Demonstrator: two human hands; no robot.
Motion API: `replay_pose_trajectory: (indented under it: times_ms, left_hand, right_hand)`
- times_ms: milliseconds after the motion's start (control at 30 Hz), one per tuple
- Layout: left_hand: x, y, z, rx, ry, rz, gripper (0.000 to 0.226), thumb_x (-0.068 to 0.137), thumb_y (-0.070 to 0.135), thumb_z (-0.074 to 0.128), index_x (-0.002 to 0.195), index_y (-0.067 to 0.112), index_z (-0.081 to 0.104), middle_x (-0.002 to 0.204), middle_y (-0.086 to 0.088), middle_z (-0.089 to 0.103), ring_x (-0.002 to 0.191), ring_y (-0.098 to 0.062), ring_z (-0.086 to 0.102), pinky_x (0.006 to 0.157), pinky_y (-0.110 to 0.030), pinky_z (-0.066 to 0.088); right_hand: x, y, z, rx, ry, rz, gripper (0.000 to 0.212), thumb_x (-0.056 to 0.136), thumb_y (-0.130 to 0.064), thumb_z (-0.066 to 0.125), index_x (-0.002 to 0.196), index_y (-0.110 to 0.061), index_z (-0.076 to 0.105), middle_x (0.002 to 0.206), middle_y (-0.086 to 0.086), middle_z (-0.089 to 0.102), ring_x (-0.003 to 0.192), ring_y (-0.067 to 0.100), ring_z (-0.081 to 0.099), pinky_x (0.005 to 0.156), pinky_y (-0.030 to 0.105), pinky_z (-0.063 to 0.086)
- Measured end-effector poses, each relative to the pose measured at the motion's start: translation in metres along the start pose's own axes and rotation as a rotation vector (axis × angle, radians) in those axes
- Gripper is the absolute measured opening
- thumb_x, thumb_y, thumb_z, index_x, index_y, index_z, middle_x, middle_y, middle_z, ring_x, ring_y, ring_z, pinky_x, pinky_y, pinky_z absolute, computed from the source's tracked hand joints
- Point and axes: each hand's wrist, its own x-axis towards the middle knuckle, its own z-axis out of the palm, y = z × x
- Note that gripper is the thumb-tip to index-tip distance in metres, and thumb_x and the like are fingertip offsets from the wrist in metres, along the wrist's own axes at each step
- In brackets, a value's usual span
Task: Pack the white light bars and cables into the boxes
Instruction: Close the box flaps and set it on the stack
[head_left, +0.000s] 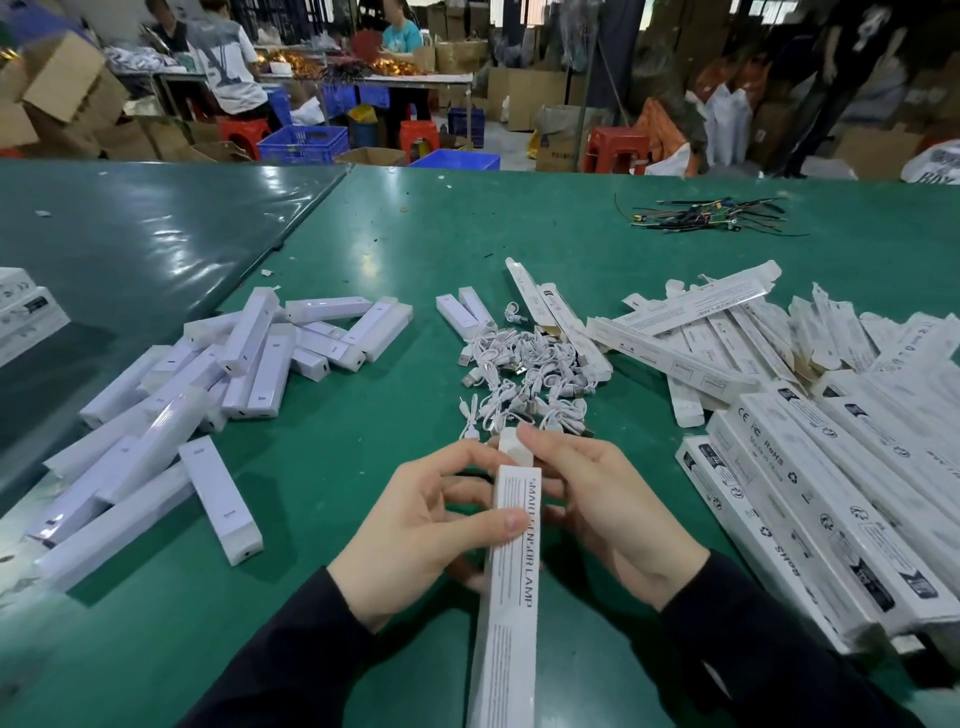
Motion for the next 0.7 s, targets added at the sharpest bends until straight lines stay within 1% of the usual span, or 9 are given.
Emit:
replay_pose_trajectory:
  times_ms: [67,200,233,267,333,400,467,600,700]
  left_hand:
    - [0.0,0.0,0.0001,-0.01,-0.022,-0.012,0.022,0.074,0.013,0.073,0.095,0.015,0.066,0.093,-0.025,0.069,0.076,-0.044,0.069,0.043,-0.025,0.05]
    - [-0.0008,-0.0002,-0.0019,-0.06,-0.044,-0.034,0.026,0.077,0.012,0.07,0.102,0.01,0.062,0.086,-0.017,0.07,0.073,-0.038,0.072,0.043,-0.024,0.051]
    - [-0.001,-0.0006,-0.0024,-0.059,-0.05,-0.036,0.027,0.078,0.012,0.069,0.104,0.009,0.06,0.085,-0.016,0.069,0.073,-0.038,0.073,0.043,-0.024,0.051]
    - [-0.0009,-0.0011,-0.0025,-0.052,-0.058,-0.036,0.027,0.08,0.013,0.069,0.105,0.009,0.059,0.085,-0.016,0.07,0.073,-0.038,0.073,0.044,-0.025,0.052]
    - [-0.001,-0.0023,-0.002,-0.046,-0.068,-0.038,0.027,0.084,0.012,0.071,0.106,0.007,0.056,0.087,-0.014,0.07,0.074,-0.038,0.073,0.046,-0.026,0.053]
    - [-0.001,-0.0036,-0.0018,-0.056,-0.07,-0.037,0.029,0.085,0.014,0.068,0.108,0.006,0.054,0.088,-0.014,0.07,0.075,-0.037,0.073,0.049,-0.028,0.054]
    - [-0.001,-0.0047,-0.0019,-0.058,-0.066,-0.033,0.031,0.086,0.015,0.07,0.109,0.006,0.052,0.09,-0.014,0.071,0.075,-0.038,0.072,0.049,-0.031,0.056]
    - [0.0008,-0.0078,-0.0032,-0.003,-0.037,-0.035,0.033,0.08,0.019,0.067,0.108,0.011,0.051,0.092,-0.014,0.071,0.077,-0.037,0.071,0.053,-0.036,0.056]
    - [0.0014,-0.0099,-0.0035,0.018,-0.029,-0.038,0.035,0.078,0.019,0.068,0.106,0.013,0.047,0.091,-0.014,0.07,0.076,-0.037,0.07,0.052,-0.036,0.054]
  right_hand:
    - [-0.0006,-0.0019,-0.0004,0.023,0.008,-0.023,0.031,0.077,-0.041,0.066,0.095,-0.019,0.079,0.087,0.01,0.076,0.079,0.018,0.068,0.063,0.023,0.055]
    - [-0.0033,-0.0052,0.0021,-0.022,0.016,-0.057,0.041,0.075,-0.05,0.065,0.096,-0.019,0.079,0.098,0.015,0.075,0.082,0.016,0.069,0.063,0.021,0.054]
    - [-0.004,-0.0056,0.0028,-0.032,0.02,-0.063,0.039,0.076,-0.049,0.064,0.096,-0.019,0.079,0.1,0.014,0.075,0.084,0.016,0.069,0.064,0.021,0.055]
    - [-0.0046,-0.0056,0.003,-0.04,0.022,-0.065,0.033,0.079,-0.045,0.065,0.095,-0.02,0.08,0.099,0.014,0.075,0.085,0.016,0.069,0.067,0.023,0.055]
    - [-0.005,-0.0049,0.0028,-0.061,0.024,-0.064,0.019,0.087,-0.028,0.065,0.095,-0.02,0.08,0.096,0.011,0.076,0.085,0.014,0.069,0.067,0.022,0.055]
    - [-0.0051,-0.0048,0.0025,-0.072,0.03,-0.066,0.018,0.089,-0.015,0.063,0.095,-0.019,0.08,0.094,0.01,0.076,0.082,0.013,0.069,0.064,0.021,0.055]
    - [-0.0052,-0.004,0.0024,-0.071,0.034,-0.065,0.018,0.089,-0.012,0.063,0.094,-0.017,0.08,0.094,0.008,0.077,0.083,0.014,0.07,0.065,0.021,0.055]
    - [-0.0056,-0.003,0.0024,-0.08,0.047,-0.068,0.019,0.091,-0.011,0.062,0.094,-0.013,0.08,0.1,0.001,0.076,0.093,0.018,0.071,0.069,0.023,0.056]
    - [-0.0056,-0.0036,0.0024,-0.09,0.054,-0.056,0.019,0.091,-0.01,0.06,0.095,-0.011,0.079,0.099,-0.001,0.077,0.092,0.021,0.071,0.068,0.024,0.056]
